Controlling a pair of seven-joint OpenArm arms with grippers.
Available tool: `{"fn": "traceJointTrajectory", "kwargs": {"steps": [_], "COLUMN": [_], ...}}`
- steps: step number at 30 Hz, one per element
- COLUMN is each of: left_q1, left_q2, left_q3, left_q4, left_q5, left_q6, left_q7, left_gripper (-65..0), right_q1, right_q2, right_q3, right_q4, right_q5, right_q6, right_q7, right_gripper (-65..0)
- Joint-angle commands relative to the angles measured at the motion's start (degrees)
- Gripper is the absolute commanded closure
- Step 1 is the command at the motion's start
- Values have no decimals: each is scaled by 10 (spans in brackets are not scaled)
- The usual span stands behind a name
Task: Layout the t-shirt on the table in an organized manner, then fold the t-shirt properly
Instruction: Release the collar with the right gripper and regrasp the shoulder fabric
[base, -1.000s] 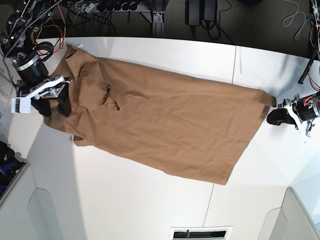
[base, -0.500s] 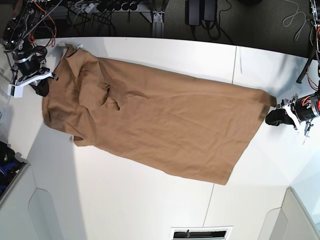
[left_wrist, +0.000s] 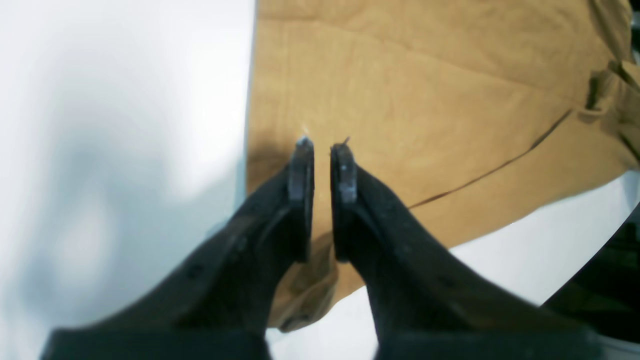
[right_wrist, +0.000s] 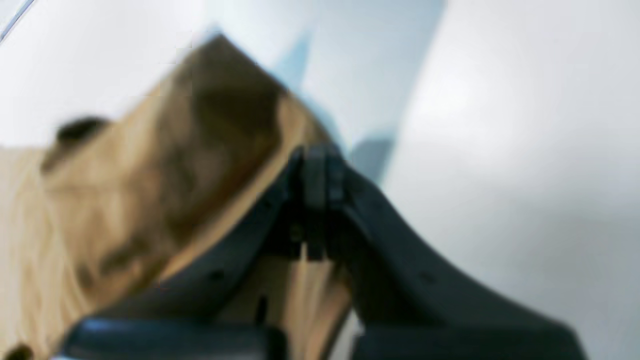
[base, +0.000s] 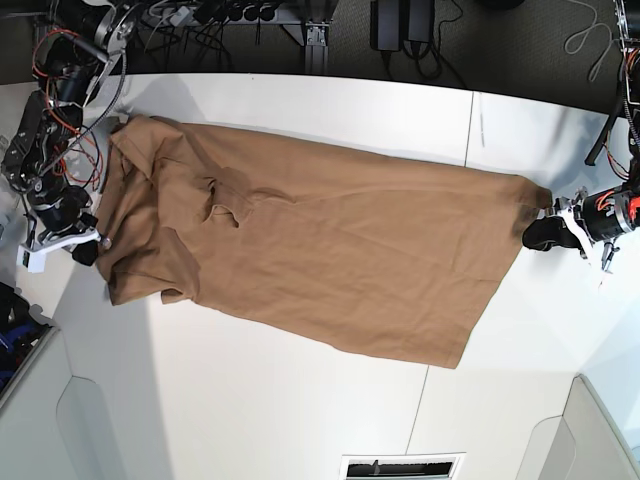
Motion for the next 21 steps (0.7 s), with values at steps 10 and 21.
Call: {"fn": "traceJointTrajectory", "kwargs": {"steps": [10, 21], "left_q1": [-42, -40], "left_q2": [-13, 0], "left_q3": [-6, -6], "left_q4": [7, 7], "left_q5": [-13, -11], "left_q6": [-5, -5], "left_q7": [-12, -17], "left_gripper": [-96, -96], "right_q1": [-3, -206], "right_q2": [55, 3], "right_q3": [2, 8], "right_q4": [56, 316], "right_q5": [152, 299], "right_q6": [30, 33], "right_q7": [-137, -221], "right_gripper": [0, 0]}}
